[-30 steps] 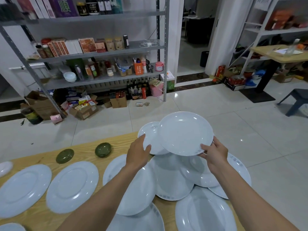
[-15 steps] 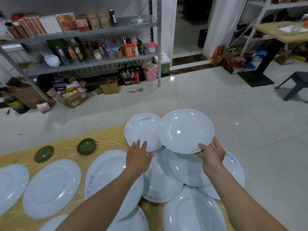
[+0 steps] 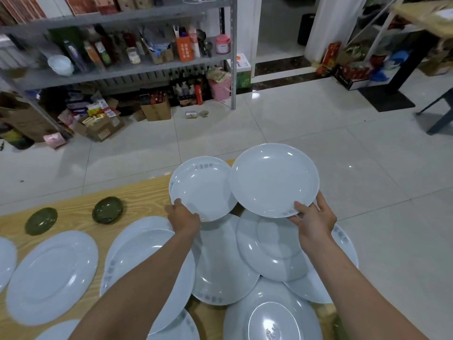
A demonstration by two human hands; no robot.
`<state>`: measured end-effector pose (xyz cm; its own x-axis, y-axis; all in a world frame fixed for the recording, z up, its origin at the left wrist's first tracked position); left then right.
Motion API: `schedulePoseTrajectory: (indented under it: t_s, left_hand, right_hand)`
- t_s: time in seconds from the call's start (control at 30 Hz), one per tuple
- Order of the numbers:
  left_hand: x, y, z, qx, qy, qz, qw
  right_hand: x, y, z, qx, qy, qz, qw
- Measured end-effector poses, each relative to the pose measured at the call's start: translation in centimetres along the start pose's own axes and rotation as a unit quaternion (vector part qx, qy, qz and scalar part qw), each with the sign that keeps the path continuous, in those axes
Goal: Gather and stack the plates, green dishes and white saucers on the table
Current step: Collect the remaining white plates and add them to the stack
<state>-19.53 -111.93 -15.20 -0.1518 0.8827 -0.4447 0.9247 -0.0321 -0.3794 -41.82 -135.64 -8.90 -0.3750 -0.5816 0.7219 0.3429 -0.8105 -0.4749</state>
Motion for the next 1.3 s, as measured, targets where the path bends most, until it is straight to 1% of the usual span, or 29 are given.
schedulePoseTrajectory:
  t_s: [0.1,0.2,0.37,0.53,0.63,0.8,0.97,1.1,1.3]
  left_hand:
    - [0.5,0.5,0.5,0.000,-0.062,-0.058,0.996]
    - [0.6,0.9,1.0,0.000,-0.125,-0.087,0.988]
    - [1.8,0.4,0.8,-0.034,-0.212,-0.146,0.966]
    - [2.5,0.0,0.5,-0.027,-0.325,-0.158,0.932]
    - [2.2,-1.0,-0.2,-0.014,-0.411,-0.165,0.896]
    - [2.3,-3.8,-2.7,0.018,-0.538,-0.122,0.834]
    - [5.7,-8.0,-6.8,0.021,-0.595,-0.061,0.801]
    - [10.4,-11.6,-11.3,-0.003,-0.630,-0.032,0.776]
    - [20.9,-17.0,-18.5,-0.050,-0.663,-0.023,0.747]
  right_hand:
    - [-0.1,0.4,-0.2,-0.001,-0.005,0.006,1.000]
    - [-0.3,0.7,-0.3,-0.003,-0.008,0.011,1.000]
    - [-1.0,0.6,-0.1,0.006,-0.009,0.026,1.000]
    - [-1.2,0.1,0.8,0.012,-0.006,0.033,0.999]
    - [-1.2,-0.7,1.7,0.021,-0.008,0.036,0.999]
    - [-0.9,-3.1,3.4,0.049,-0.001,0.038,0.998]
    - [-0.4,-7.1,4.7,0.101,-0.005,0.021,0.995]
    - [-1.7,-12.4,5.9,0.149,-0.015,0.016,0.989]
    - [-6.4,-23.2,7.8,0.231,-0.011,0.032,0.972]
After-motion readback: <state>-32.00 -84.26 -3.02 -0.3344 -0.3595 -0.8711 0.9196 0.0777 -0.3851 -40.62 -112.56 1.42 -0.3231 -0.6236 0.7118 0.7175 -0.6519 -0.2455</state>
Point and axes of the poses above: each hand's wrist, its own y-axis towards the middle knuckle, its own z-axis out of the palm, x = y × z, the point moved 5 cm from there along y, towards the middle knuckle, and after that the axes turned 12 degrees about y, right-handed, at the moved point
